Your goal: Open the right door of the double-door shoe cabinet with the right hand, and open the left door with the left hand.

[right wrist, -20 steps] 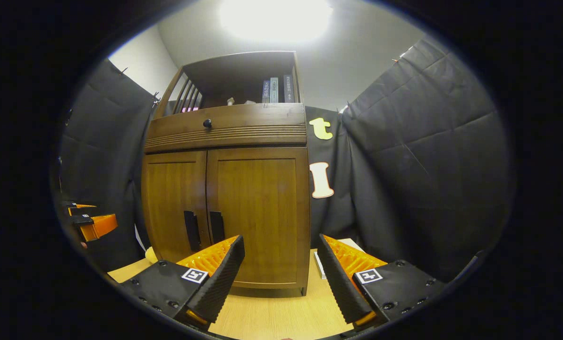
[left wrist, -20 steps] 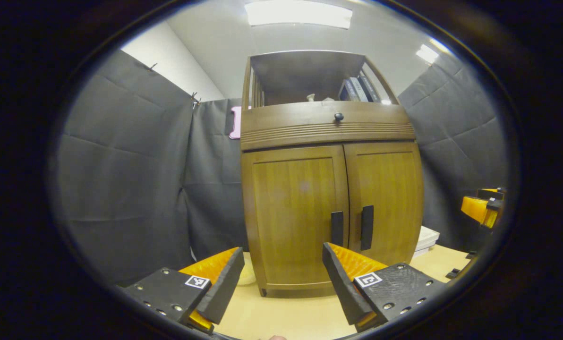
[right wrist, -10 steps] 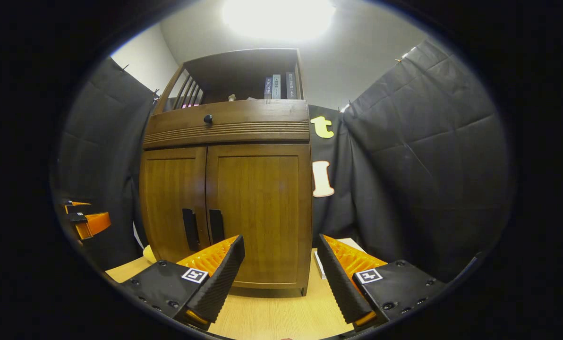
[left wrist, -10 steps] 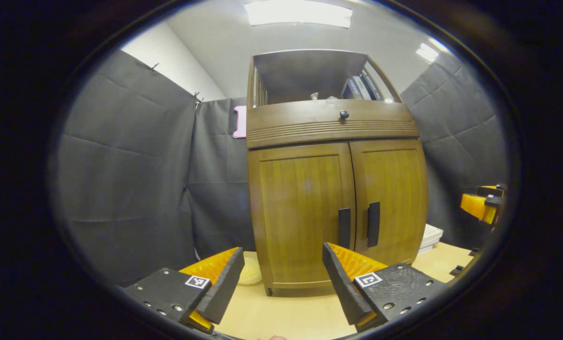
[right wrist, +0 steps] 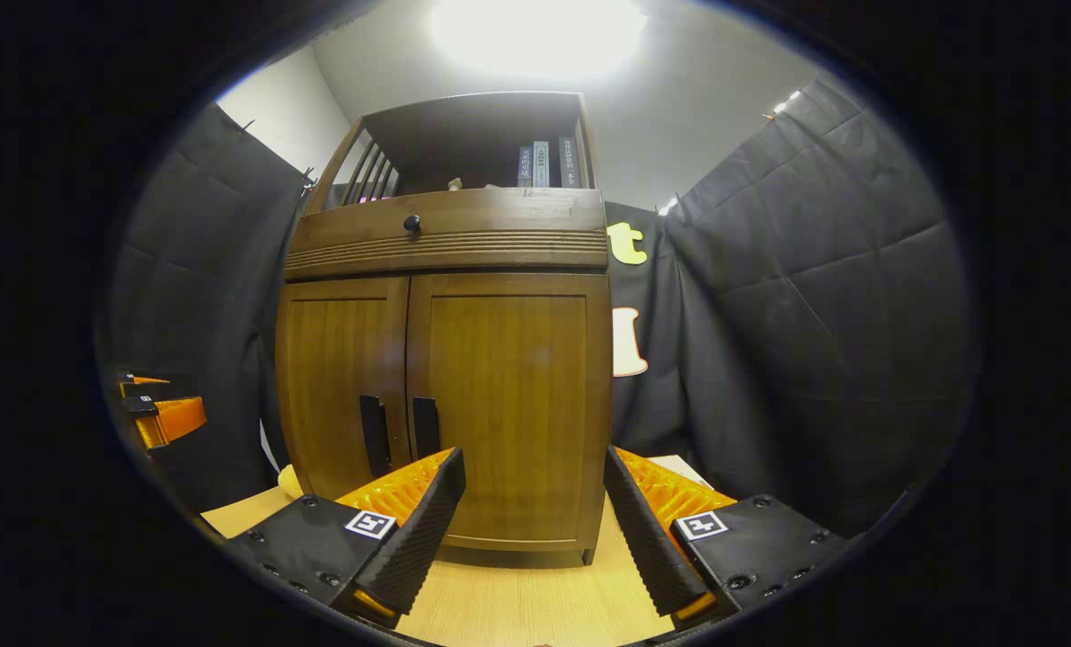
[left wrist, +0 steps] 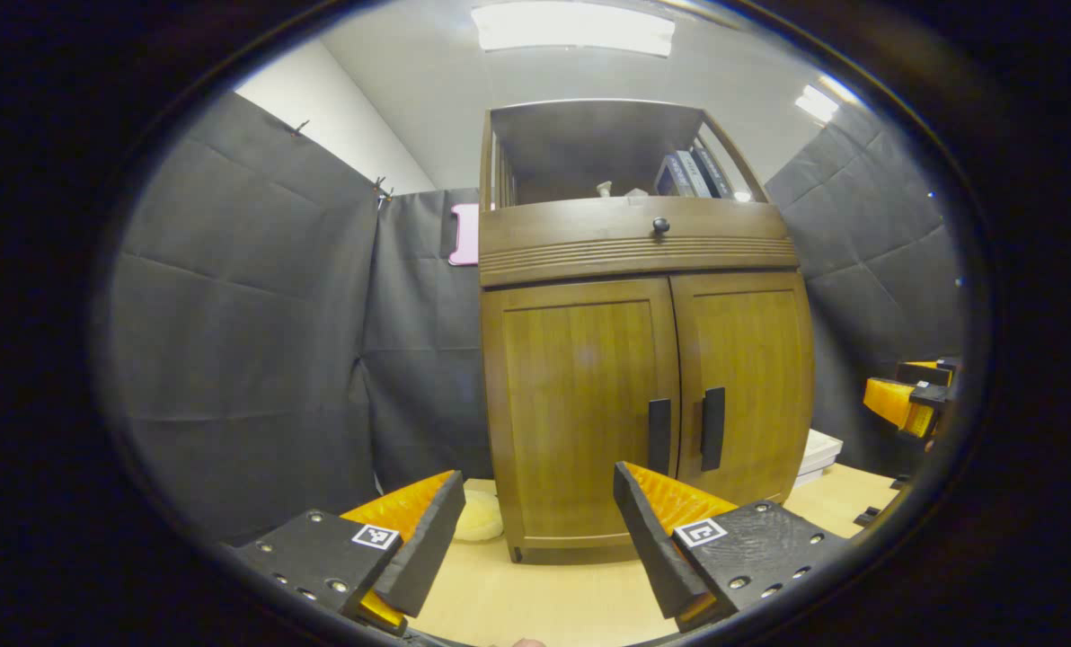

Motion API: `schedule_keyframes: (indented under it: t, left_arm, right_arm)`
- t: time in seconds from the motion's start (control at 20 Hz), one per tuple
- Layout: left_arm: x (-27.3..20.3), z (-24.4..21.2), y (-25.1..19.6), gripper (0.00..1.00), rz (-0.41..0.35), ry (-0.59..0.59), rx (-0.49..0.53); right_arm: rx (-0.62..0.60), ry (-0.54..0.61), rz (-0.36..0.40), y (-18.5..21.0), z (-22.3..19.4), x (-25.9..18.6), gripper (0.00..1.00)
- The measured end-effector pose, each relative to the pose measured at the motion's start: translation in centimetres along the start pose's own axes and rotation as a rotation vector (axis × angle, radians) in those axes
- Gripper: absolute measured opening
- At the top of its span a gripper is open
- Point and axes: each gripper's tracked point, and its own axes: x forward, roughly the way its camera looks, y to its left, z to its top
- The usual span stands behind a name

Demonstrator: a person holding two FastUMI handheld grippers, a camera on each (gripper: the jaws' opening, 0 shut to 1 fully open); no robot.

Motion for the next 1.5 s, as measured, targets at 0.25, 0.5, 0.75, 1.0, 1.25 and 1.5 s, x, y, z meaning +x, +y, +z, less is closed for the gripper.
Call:
schedule_keyframes:
  t: [0.25,0.5,0.75,1.0,1.25,1.5]
  left_arm:
    - [0.1,0.0,0.3,0.96,0.02,0.02,-0.009]
    - [-0.7,0.1,1.0,0.96,0.051,0.016,0.004]
    - [-0.8,0.1,2.4,0.96,0.095,0.024,-0.008]
    - [-1.0,-0.2,3.6,0.96,0.139,0.03,-0.005]
    - [-1.5,-0.7,5.1,0.96,0.183,0.052,-0.007]
    - [-1.5,-1.1,6.2,0.96,0.208,0.063,-0.001]
  right_arm:
    - [0.037,-0.014,0.048,2.8,0.5,2.9,0.98]
    - [0.062,0.002,0.096,6.5,-0.3,6.2,0.97]
    - [0.082,0.052,0.093,8.6,-2.4,10.5,0.96]
    - [0.033,0.091,0.087,10.3,-4.8,14.6,0.96]
    - [0.028,0.112,0.087,11.3,-6.5,17.1,0.96]
    - [0.018,0.146,0.098,12.8,-7.4,19.9,0.77]
